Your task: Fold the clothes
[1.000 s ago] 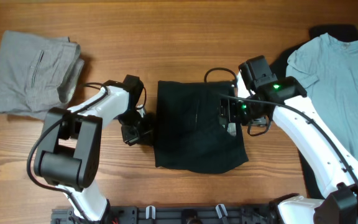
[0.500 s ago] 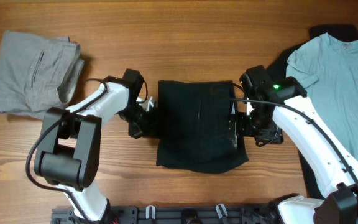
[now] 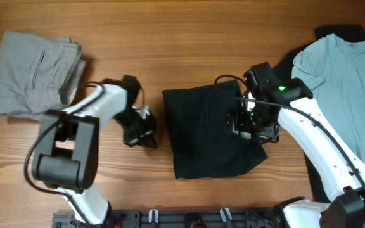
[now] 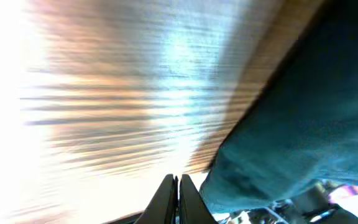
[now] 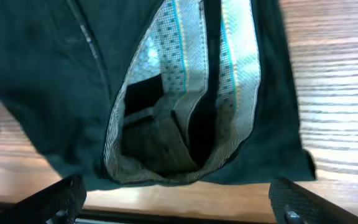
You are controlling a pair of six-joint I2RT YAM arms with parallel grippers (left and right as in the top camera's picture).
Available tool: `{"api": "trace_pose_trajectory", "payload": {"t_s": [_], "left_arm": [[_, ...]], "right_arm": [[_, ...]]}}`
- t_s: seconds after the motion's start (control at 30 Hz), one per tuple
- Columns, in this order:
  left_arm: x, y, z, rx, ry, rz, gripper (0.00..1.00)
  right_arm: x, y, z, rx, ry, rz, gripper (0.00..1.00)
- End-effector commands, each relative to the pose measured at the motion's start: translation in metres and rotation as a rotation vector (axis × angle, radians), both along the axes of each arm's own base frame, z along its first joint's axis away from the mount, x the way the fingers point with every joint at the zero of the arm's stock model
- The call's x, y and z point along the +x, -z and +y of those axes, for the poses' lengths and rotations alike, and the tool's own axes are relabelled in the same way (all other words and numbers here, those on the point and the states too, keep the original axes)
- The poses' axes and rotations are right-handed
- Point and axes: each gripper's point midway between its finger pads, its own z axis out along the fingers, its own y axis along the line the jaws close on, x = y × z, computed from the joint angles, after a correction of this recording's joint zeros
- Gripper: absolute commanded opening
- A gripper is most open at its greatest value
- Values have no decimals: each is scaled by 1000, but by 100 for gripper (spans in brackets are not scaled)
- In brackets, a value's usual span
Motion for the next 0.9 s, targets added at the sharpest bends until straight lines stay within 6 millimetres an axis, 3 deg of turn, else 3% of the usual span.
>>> {"api": "trace_pose_trajectory", "payload": {"t_s": [0.0, 0.13, 0.23, 0.3, 0.4, 0.53, 0.63, 0.73, 0.87], "left_arm": [[36, -54, -5, -241, -35, -99, 4], [34, -67, -28, -324, 6, -132, 4], [17, -61, -64, -334, 120, -147, 4], [1, -44, -80, -248, 136, -124, 4], [-16, -14, -79, -79, 96, -91, 4], [-33, 5, -67, -13, 70, -53, 4], [-37, 18, -49, 89, 55, -53, 4], [-41, 23, -43, 122, 48, -47, 4], [-40, 25, -40, 140, 51, -56, 4]], "right_arm": [[0, -4, 7, 47, 28, 8, 100], [-4, -4, 5, 38, 29, 22, 100], [-4, -4, 3, 26, 30, 24, 100], [-5, -4, 3, 26, 31, 25, 100], [-5, -2, -3, -11, 29, 22, 100], [-2, 1, -40, -219, 88, -9, 100], [8, 1, -28, -156, 84, -41, 100], [31, -7, -35, -182, 67, -144, 100], [77, -46, -69, -296, 149, -379, 100]]}}
